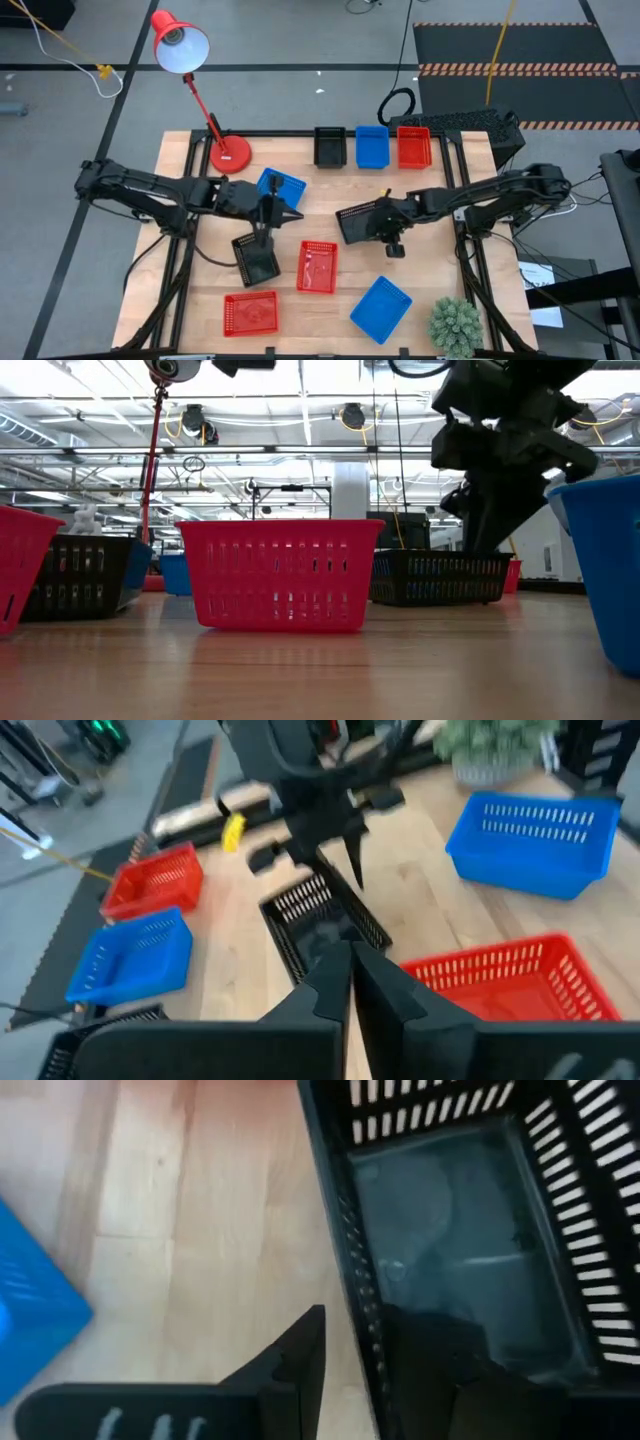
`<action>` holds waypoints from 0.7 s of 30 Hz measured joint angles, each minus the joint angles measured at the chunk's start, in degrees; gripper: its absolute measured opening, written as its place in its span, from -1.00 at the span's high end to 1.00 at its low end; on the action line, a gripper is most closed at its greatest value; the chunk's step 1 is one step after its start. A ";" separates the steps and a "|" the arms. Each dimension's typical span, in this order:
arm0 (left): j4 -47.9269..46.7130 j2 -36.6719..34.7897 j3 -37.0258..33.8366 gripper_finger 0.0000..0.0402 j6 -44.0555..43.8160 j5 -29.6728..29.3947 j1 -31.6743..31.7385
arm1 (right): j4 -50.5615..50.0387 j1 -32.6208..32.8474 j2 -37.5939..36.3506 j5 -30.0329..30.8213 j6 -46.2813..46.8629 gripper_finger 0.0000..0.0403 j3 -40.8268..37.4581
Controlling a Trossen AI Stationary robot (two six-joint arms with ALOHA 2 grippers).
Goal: Stack baskets by color
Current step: Stack the middle black basket on top of the top black basket
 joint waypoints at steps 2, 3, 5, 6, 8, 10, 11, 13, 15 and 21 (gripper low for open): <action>0.99 1.21 -0.02 0.79 0.42 -0.04 0.23 | 0.24 -0.02 0.40 0.14 -2.05 0.56 0.00; 2.09 1.98 0.01 0.75 1.04 -0.04 0.44 | 0.16 -0.02 0.49 0.48 -3.08 0.58 0.00; 3.04 3.53 0.03 0.66 2.28 -0.05 0.83 | -0.09 0.00 0.47 1.50 -4.80 0.63 0.00; 3.70 4.43 -0.01 0.63 3.16 0.01 1.03 | -0.07 -0.16 0.47 1.54 -5.84 0.67 0.00; 6.27 6.36 0.01 0.57 4.94 0.71 1.59 | -0.41 -0.29 0.50 1.63 -7.04 0.77 0.00; 6.18 7.97 0.02 0.54 6.75 2.85 2.17 | -0.42 -0.33 0.47 1.66 -8.44 0.89 0.01; 6.73 9.02 0.02 0.53 7.81 3.98 2.39 | -0.52 -0.33 0.47 1.71 -9.22 0.93 0.02; 7.23 10.95 0.02 0.53 10.03 5.83 2.87 | -0.70 -0.33 0.47 1.83 -10.62 0.95 0.02; 7.89 12.77 0.00 0.54 11.93 6.44 3.16 | -0.73 -0.33 0.45 3.61 -11.29 0.93 0.02; 11.62 17.76 0.58 0.51 13.56 6.45 3.78 | -0.49 0.55 -1.52 6.28 -17.53 0.97 0.02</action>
